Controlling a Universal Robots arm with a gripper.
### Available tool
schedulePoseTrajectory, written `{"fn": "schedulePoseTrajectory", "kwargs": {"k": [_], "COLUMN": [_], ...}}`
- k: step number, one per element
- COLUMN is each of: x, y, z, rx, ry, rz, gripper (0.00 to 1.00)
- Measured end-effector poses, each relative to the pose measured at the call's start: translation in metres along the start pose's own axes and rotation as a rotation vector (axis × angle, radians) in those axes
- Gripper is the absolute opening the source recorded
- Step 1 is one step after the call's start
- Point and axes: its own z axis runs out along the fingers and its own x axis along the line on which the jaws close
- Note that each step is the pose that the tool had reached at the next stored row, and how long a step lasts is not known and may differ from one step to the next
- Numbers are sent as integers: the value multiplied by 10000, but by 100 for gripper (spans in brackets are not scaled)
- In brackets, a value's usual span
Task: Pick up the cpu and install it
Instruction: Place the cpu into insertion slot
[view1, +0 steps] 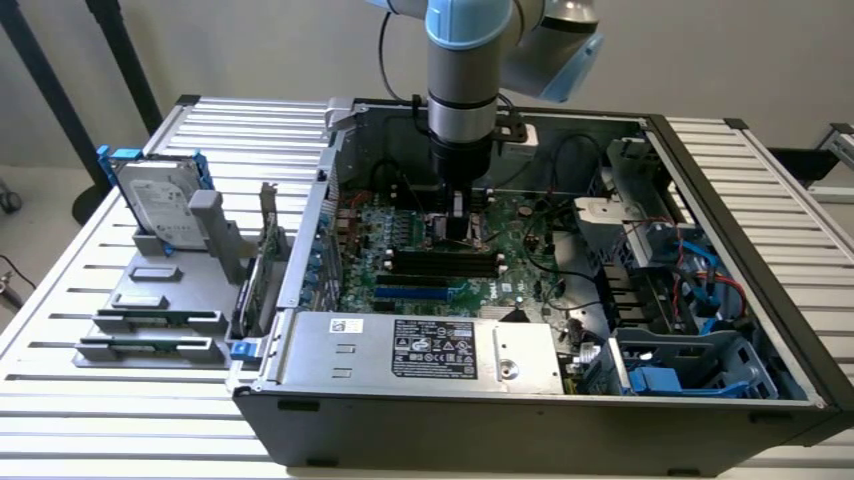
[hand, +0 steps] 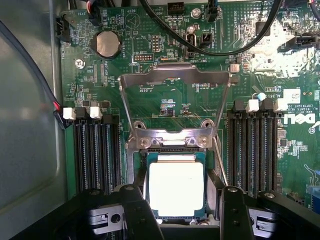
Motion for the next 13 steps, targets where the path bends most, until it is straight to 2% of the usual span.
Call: {"fn": "schedulePoseTrajectory", "kwargs": {"k": [13], "x": [15], "y": [-3], "z": [5], "rx": [5], "ry": [-30], "rz": [-106], "gripper": [55]}}
